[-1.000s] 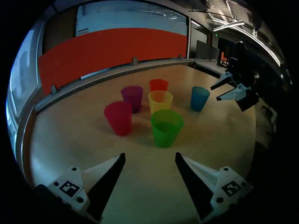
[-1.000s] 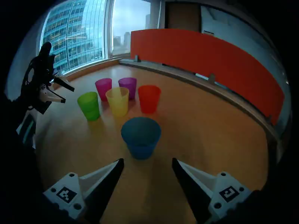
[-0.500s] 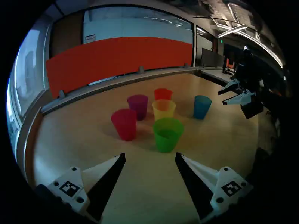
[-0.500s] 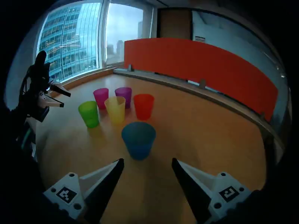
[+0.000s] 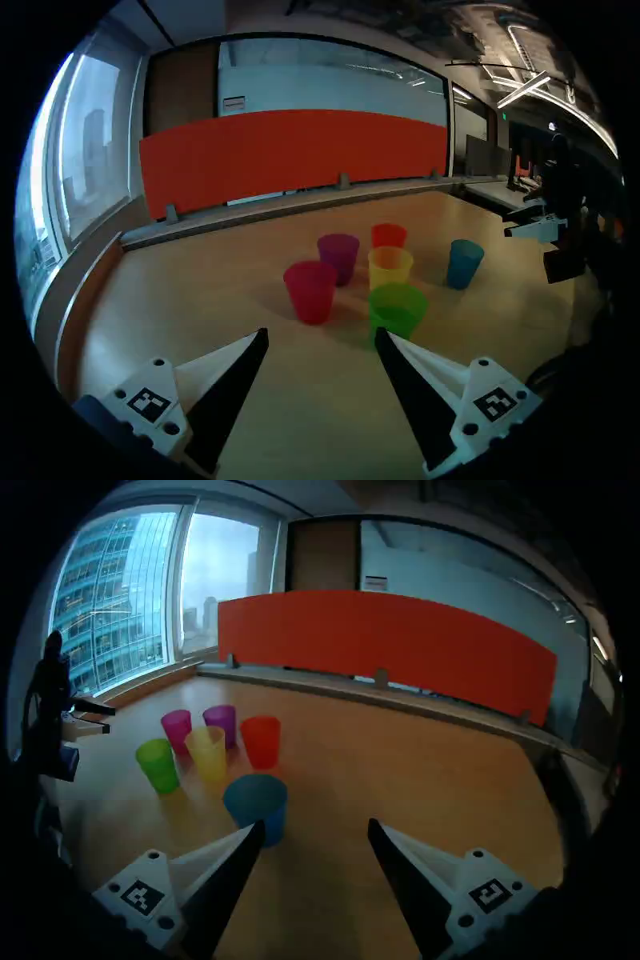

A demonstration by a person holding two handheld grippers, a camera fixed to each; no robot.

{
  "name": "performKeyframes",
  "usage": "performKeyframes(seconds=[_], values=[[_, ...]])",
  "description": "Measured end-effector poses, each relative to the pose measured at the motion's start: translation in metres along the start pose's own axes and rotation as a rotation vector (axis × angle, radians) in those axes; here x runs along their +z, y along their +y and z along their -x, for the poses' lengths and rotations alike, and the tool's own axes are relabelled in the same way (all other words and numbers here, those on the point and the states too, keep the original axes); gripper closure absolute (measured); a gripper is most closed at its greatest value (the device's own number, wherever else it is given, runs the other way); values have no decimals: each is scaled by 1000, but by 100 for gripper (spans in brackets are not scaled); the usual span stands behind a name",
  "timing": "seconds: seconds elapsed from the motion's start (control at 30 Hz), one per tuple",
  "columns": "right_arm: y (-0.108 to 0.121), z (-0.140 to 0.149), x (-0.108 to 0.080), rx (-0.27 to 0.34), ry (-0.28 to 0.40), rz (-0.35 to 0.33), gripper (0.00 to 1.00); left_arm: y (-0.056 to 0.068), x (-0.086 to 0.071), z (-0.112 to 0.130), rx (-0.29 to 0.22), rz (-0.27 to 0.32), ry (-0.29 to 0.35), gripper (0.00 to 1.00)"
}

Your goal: Pour water

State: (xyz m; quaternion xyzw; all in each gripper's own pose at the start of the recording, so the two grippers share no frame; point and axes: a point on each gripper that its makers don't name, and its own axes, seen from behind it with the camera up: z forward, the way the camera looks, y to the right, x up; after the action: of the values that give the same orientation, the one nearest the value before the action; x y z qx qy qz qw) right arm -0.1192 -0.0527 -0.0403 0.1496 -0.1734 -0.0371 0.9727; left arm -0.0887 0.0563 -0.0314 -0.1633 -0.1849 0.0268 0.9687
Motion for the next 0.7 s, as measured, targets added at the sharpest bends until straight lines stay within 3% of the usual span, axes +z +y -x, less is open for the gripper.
performKeyframes(seconds=[0.37,0.7], values=[[14,-22,-5,45,116,109,1,-19,-3,-15,-42,-104,102,1],[36,-39,-10,70,226,229,1,-29,-9,-38,-42,-177,209,1]])
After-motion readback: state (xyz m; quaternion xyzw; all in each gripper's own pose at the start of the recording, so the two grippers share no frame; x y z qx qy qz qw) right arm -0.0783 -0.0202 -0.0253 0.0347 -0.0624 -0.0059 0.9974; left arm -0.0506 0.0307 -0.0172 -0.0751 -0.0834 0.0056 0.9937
